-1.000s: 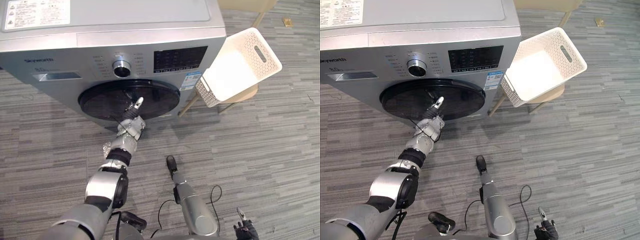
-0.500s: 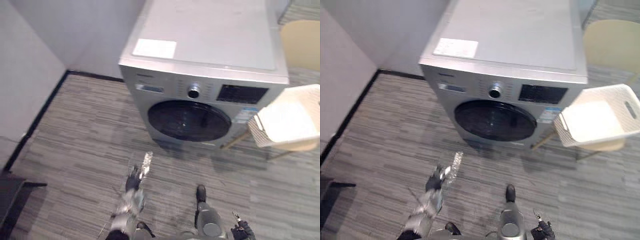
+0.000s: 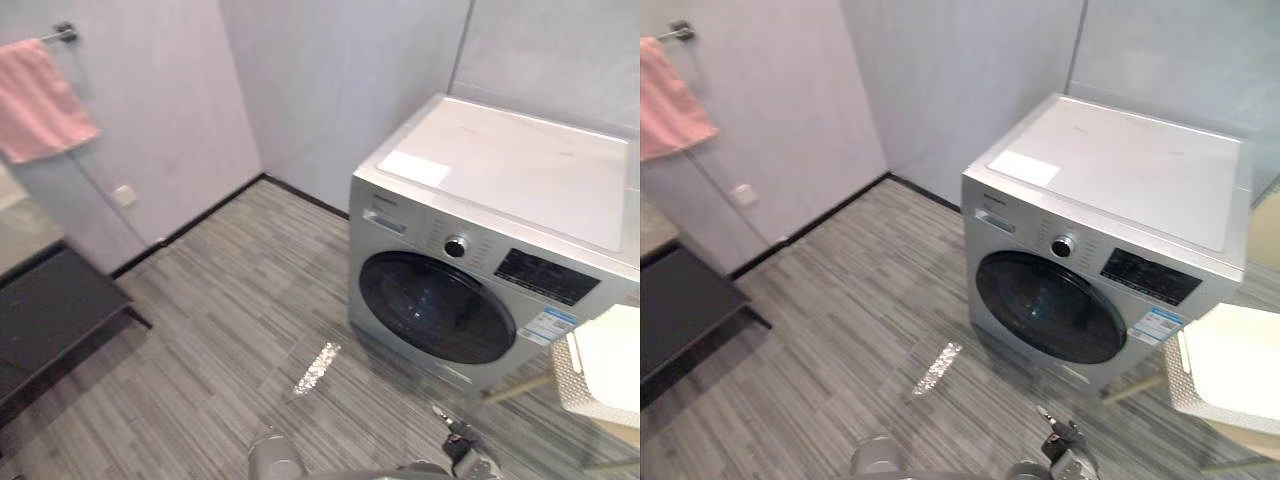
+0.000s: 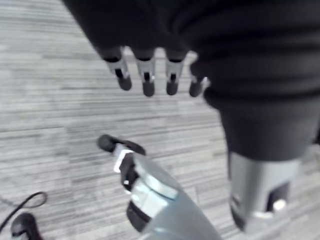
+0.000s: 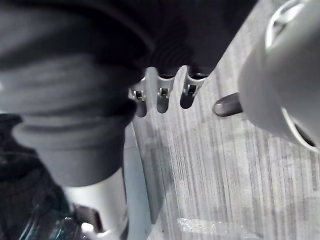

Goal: Pick up the laundry basket with both hands and put the clothes into the washing machine.

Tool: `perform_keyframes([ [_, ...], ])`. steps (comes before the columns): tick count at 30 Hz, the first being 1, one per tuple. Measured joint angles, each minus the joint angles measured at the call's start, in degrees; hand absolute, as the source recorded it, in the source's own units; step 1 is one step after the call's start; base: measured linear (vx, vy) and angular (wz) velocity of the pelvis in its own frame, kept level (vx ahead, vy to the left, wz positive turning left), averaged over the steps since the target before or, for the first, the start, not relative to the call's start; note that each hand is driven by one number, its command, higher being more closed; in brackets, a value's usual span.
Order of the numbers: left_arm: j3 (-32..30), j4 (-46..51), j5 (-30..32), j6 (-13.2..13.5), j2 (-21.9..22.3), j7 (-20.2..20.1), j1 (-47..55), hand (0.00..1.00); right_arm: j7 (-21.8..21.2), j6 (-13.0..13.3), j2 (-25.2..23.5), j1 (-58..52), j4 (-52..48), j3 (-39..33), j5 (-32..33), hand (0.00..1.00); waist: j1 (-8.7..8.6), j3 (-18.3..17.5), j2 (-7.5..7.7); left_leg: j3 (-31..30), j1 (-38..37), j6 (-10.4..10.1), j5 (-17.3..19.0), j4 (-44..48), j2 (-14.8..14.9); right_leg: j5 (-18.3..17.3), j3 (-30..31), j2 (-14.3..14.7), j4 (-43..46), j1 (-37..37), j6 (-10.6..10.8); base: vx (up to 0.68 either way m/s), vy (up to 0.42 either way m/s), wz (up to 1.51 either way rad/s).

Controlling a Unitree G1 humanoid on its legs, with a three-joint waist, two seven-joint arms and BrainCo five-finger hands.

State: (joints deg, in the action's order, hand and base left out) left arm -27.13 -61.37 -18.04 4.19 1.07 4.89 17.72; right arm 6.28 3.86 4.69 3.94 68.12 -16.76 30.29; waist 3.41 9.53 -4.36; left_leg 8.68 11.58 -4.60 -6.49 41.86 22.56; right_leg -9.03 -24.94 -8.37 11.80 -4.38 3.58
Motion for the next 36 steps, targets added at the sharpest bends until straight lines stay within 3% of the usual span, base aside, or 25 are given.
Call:
perform_keyframes([
  [1,0.1,0.1,-0.4,0.0,1.4,0.0,-0.3,0.0,0.0,0.1,0.9,0.7,0.0,-0.2,-0.1,0.0,0.53,-0.1,0.59,0.1,2.6,-1.6,2.2,2.8,-3.8,0.0,0.3,-0.8,-2.2,-0.3,0.0,-0.03,-0.054,0.24],
  [2,0.1,0.1,-0.5,0.1,2.3,0.0,-0.4,0.0,0.0,0.2,1.4,1.2,0.0,-0.2,-0.2,0.0,0.59,-0.1,0.62,1.1,4.0,-1.9,4.9,2.8,-7.2,0.1,0.4,-1.6,-3.4,0.2,0.0,-0.05,-0.038,0.23],
  [4,0.7,0.1,-0.4,0.2,2.8,0.0,-0.5,0.0,-0.2,0.1,1.2,2.5,0.0,-0.2,-0.2,0.0,0.8,0.1,0.08,9.0,3.8,-1.2,6.9,-5.0,-11.0,0.9,0.0,-1.6,-6.0,1.1,0.2,-0.02,0.038,0.12],
  [5,0.6,0.1,-0.4,0.2,2.8,0.0,-0.5,0.0,-0.2,0.1,1.3,2.6,0.0,-0.2,-0.2,0.0,0.88,0.1,-0.06,10.7,3.3,-1.1,6.9,-7.5,-11.3,1.1,-0.2,-1.4,-6.2,1.3,0.4,0.02,0.046,0.0],
  [6,0.5,0.0,-0.2,0.2,2.8,0.0,-0.3,0.0,-0.2,0.1,0.9,2.5,0.0,-0.2,-0.2,0.0,1.34,-0.1,-0.91,16.6,0.3,0.2,7.8,-16.7,-11.7,1.7,-0.2,-0.2,-7.0,1.6,0.6,0.04,0.059,-0.09],
  [7,0.4,-0.1,0.3,0.2,2.9,0.0,-0.3,0.0,-0.2,0.0,0.5,2.3,0.1,-0.2,-0.5,0.0,2.33,-0.8,-1.69,18.4,-3.4,1.5,11.7,-24.2,-12.6,3.2,-0.2,1.1,-8.5,1.7,1.1,0.05,0.072,-0.09],
  [8,0.4,-0.1,0.5,0.1,3.0,-0.3,-0.5,0.0,-0.2,0.0,0.3,2.6,0.0,-0.2,-0.7,0.0,2.4,-1.2,-2.18,18.0,-4.6,4.9,12.6,-27.4,-13.4,3.9,-0.2,1.6,-9.3,1.7,1.0,0.07,0.088,-0.03],
  [9,0.0,-0.1,0.8,0.2,3.5,-0.7,-1.1,0.0,-0.3,-0.1,-0.3,3.2,0.1,-0.2,-0.9,0.0,2.54,-1.2,-1.22,18.0,-4.7,5.7,12.4,-28.9,-14.7,5.8,0.3,1.2,-10.6,1.6,0.9,0.07,0.074,0.03],
  [12,0.2,0.2,0.8,0.3,3.4,-1.0,-1.3,0.0,-0.3,0.0,-0.8,2.7,0.1,1.7,-2.7,0.0,3.39,-1.6,-0.28,18.6,-8.9,5.8,12.5,-32.2,-18.5,8.6,1.9,-0.8,-12.1,-1.2,2.1,0.12,0.103,0.09],
  [16,2.2,0.8,0.2,1.1,3.0,-0.8,-1.4,0.0,-1.1,-0.2,-1.0,2.5,0.1,3.9,-4.1,0.0,3.54,-3.7,0.27,18.1,-11.7,6.2,13.0,-36.0,-21.3,6.9,1.6,-2.8,-10.3,-1.7,3.1,0.12,0.07,0.05],
  [18,2.9,2.0,-0.6,1.5,3.0,-0.4,-1.5,0.0,-1.2,-0.3,-0.8,2.0,0.1,3.6,-5.2,0.0,3.51,-3.9,0.4,15.7,-13.8,6.4,13.5,-38.1,-23.3,3.4,1.4,-5.3,-3.0,-0.9,3.9,0.18,0.095,0.27],
  [20,4.9,3.5,-1.6,1.9,2.5,0.2,-1.8,0.0,-1.2,-0.4,-0.7,0.2,0.2,2.8,-5.2,0.0,2.99,-4.1,0.46,12.5,-15.7,6.4,13.4,-38.6,-24.3,0.9,1.7,-9.5,14.7,3.9,4.6,0.18,0.095,0.72],
  [21,5.3,4.2,-1.6,2.3,1.8,0.2,-2.2,0.0,-1.2,-0.6,-1.1,-1.2,-0.1,0.9,-5.1,0.0,1.86,-4.1,1.69,9.4,-16.4,7.2,13.8,-37.6,-25.1,2.0,3.9,-12.1,25.3,6.8,3.5,0.18,0.043,1.08],
  [22,5.5,4.6,-1.6,2.4,1.2,0.2,-2.4,0.0,-1.2,-0.4,-1.0,-1.3,0.2,-0.2,-5.2,0.0,1.38,-4.1,2.72,7.8,-16.8,8.0,13.9,-37.1,-25.7,3.3,6.0,-12.9,29.5,8.0,3.3,0.3,0.03,1.56],
  [23,6.8,4.7,-1.5,2.4,-0.3,0.1,-2.9,0.0,-1.2,-0.4,-0.9,-2.2,0.3,-2.8,-5.3,0.0,0.28,-4.0,4.13,3.5,-18.4,8.9,14.3,-35.7,-26.6,7.8,9.5,-13.6,36.1,9.2,4.2,0.34,-0.005,1.93],
  [24,7.9,4.7,-1.4,2.3,-0.7,0.0,-3.8,0.0,-1.0,-0.5,-0.5,-4.1,0.3,-5.3,-5.7,0.0,-0.92,-3.9,3.8,-1.4,-18.9,9.7,14.7,-34.5,-26.6,14.9,11.8,-13.1,41.7,10.2,4.8,0.34,-0.023,2.06],
  [25,8.6,4.7,-1.2,2.4,-0.9,0.0,-4.4,0.0,-1.0,-0.4,-0.2,-5.0,0.3,-7.4,-5.9,0.0,-1.34,-3.9,4.03,-3.5,-19.0,10.1,15.0,-33.9,-26.4,13.3,13.4,-12.2,44.5,10.9,5.2,0.28,-0.059,1.91],
  [27,7.6,4.6,0.7,2.2,-0.8,-0.1,-6.5,0.0,-0.9,-0.7,-1.9,-8.3,-0.2,-12.5,-6.2,0.0,-1.3,-3.6,4.68,-10.6,-19.3,10.3,15.6,-32.9,-25.4,4.6,15.3,-8.5,48.5,14.9,3.3,0.25,-0.128,1.79],
  [29,5.2,4.6,1.5,1.7,0.1,-0.7,-7.0,0.0,-0.6,-0.9,-3.9,-10.6,-0.9,-14.0,-5.9,0.0,-1.43,-3.5,4.44,-14.8,-20.2,9.4,16.5,-32.5,-24.0,2.2,15.4,-6.5,45.9,18.4,3.1,0.19,-0.16,1.36],
  [31,2.1,4.5,3.0,1.2,0.9,-1.1,-6.9,0.0,-0.4,-1.3,-4.5,-12.1,-2.3,-13.9,-5.0,0.0,-1.89,-3.4,4.21,-19.0,-20.4,8.2,20.4,-29.5,-22.0,2.2,17.0,-4.6,36.5,20.5,3.1,0.19,-0.246,1.0],
  [33,0.6,4.5,3.6,1.1,1.2,-1.1,-7.1,0.0,-0.3,-1.3,-5.0,-12.4,-2.4,-13.8,-4.5,0.0,-2.42,-3.5,4.38,-21.4,-20.4,6.5,22.1,-28.3,-20.5,2.6,19.8,-2.6,26.6,19.9,2.7,0.24,-0.321,0.7],
  [34,-1.1,4.5,4.2,1.1,1.7,-1.1,-7.6,0.0,-0.3,-1.4,-5.6,-12.8,-2.4,-13.6,-4.3,0.0,-2.56,-3.6,4.61,-23.1,-20.2,5.1,23.6,-27.3,-19.4,5.0,23.0,-0.7,19.3,19.1,1.5,0.32,-0.423,0.64],
  [35,-3.3,4.6,4.4,1.3,2.0,-1.1,-7.8,0.0,-0.3,-1.5,-6.2,-13.3,-2.3,-12.4,-3.8,0.0,-2.48,-4.0,5.83,-24.5,-20.2,3.6,25.4,-26.6,-18.9,10.6,25.4,0.0,13.3,17.6,2.0,0.33,-0.454,0.61],
  [36,-4.5,4.6,4.8,1.3,1.8,-1.1,-7.8,0.0,-0.3,-1.5,-6.5,-13.6,-2.2,-11.8,-3.7,0.0,-2.5,-4.4,6.74,-24.9,-20.3,2.8,26.3,-26.2,-18.9,10.0,25.9,-0.3,11.8,16.7,3.7,0.36,-0.494,0.57],
])
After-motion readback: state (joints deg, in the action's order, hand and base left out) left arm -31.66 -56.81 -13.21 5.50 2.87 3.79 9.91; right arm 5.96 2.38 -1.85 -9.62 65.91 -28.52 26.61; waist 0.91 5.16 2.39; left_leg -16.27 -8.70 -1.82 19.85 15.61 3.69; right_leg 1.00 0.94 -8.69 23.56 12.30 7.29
